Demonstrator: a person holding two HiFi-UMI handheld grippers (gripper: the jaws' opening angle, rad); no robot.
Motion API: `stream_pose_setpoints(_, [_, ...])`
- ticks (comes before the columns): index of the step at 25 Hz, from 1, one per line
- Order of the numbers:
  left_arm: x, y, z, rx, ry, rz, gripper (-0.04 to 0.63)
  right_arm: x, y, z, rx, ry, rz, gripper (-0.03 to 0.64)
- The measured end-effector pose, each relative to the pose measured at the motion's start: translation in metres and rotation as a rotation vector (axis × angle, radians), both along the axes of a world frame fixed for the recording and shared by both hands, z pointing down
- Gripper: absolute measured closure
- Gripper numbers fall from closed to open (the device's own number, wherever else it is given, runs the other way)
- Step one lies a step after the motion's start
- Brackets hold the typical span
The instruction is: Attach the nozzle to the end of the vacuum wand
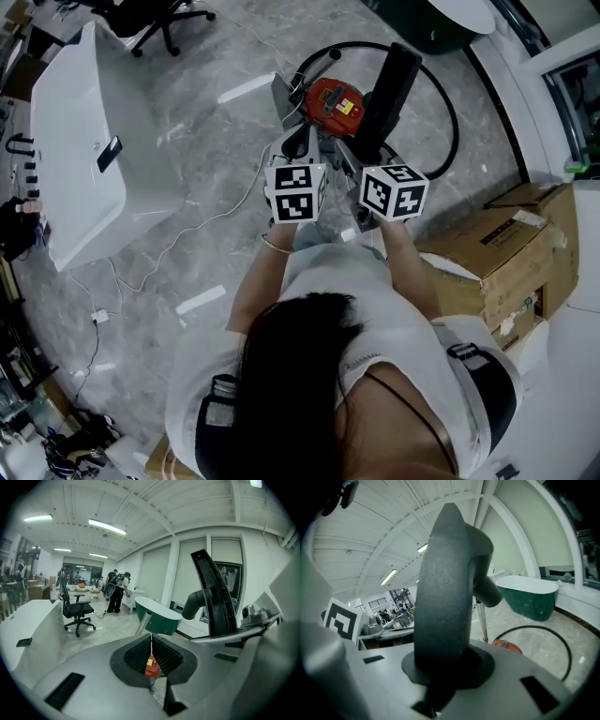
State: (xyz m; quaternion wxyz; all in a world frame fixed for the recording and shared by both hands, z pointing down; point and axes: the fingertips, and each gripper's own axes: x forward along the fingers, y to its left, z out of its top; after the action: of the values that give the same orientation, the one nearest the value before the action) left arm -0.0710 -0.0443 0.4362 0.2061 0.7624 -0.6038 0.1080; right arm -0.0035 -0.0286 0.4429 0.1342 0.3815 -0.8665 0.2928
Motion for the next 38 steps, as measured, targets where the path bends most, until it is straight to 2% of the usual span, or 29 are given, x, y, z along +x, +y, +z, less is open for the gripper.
stream_pose_setpoints(5, [-0.003,-0.014,-0.005,0.014,-0.005,0.037,0.592,-0.006,-0.009,-0.005,0.011,0.0,0.022,0.554])
stream_pose_setpoints(11, [-0.011,-0.02,-0.005,0.01,0.003,0.047,0.592,-0.011,-0.014,-0.016,0.031,-0.015,-0.002,0.554])
stream_pose_setpoints(19, [-0.024,-0.023,0.0,-0.004,-0.009,0.042,0.591,-0.008,-0.018,-0.016,-0.005,-0.083,-0.002,0.554])
stream_pose_setpoints(23, [-0.033,-0.028,-0.002,0.022,-0.023,0.01,0.591,-0.008,-0.022,-0.018,-0.005,-0.103,-0.012,0.554])
stream_pose_setpoints(31, [-0.031,-0.045,0.012,-0.021,-0.043,0.05,0.581,-0.016,-0.032,-0.03,-0.013,-0.222,-0.1,0.554])
stream_pose_setpoints(38, [-0.023,-0.069,0.02,-0.045,-0.056,0.068,0.526,-0.008,-0.051,-0.032,-0.03,-0.282,-0.153,0.554])
